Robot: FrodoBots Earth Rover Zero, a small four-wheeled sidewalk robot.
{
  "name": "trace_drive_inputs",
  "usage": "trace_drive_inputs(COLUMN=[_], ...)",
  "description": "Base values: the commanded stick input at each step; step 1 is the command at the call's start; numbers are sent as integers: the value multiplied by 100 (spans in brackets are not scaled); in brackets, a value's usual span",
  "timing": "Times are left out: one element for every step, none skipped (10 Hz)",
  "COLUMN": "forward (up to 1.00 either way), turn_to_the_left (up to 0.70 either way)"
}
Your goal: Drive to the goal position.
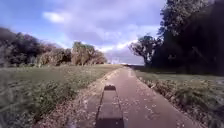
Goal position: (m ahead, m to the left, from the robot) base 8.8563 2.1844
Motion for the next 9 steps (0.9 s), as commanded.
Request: trace_drive_inputs(forward=[100, 100, 100, 100, 100, 100, 100, 100, 100], turn_to_the_left=[-39, -40, -40, -40, -15, -1, 0, 0, 0])
